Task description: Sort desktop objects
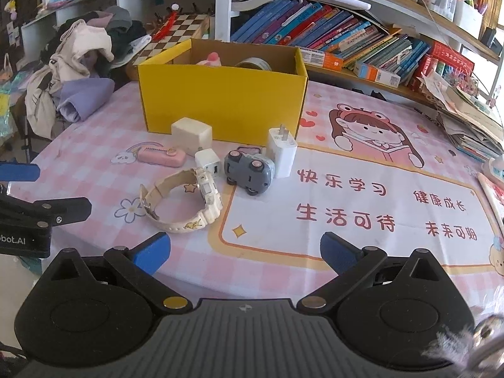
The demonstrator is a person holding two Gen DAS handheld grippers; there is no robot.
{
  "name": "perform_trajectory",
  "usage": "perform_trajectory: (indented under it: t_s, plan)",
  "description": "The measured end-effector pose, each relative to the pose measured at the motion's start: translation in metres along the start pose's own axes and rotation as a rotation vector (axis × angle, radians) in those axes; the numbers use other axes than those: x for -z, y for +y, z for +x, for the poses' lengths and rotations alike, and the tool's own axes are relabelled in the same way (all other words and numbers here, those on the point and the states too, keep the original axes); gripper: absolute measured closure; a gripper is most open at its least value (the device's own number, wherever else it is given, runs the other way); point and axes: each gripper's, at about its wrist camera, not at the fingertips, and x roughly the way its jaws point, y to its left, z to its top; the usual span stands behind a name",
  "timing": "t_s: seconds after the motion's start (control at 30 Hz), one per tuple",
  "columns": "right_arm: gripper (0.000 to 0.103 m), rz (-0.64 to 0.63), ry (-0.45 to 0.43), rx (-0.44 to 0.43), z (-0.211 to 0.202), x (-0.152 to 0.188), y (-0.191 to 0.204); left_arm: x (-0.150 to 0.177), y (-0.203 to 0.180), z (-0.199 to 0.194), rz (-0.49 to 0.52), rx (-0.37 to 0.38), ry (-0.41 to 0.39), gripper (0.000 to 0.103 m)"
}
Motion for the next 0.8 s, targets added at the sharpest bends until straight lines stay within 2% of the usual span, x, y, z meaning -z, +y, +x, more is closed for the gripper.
perform_trajectory:
  t_s: [0.27,0.47,0.57,0.8]
  plan:
    - [0.000,0.041,0.025,-0.015,0.006,0.003,-0.008,0.002,-0.009,0.009,0.036,0.016,0.042,0.003]
    - [0.000,0.016,0.021,-0.022,0.006,-0.003,-0.005,-0.003,-0.020,0.002,0.092,-0.006,0.020,0.003]
    - [0.001,0.006,0.025,-0.008,0.006,-0.007,-0.006,-0.007,-0.025,0.002,0.117,0.015,0.007,0.003]
    - [0.001,0.011,0.037,-0.001,0.005,-0.013,-0.012,-0.014,-0.021,0.003,0.084,0.013,-0.011,0.003]
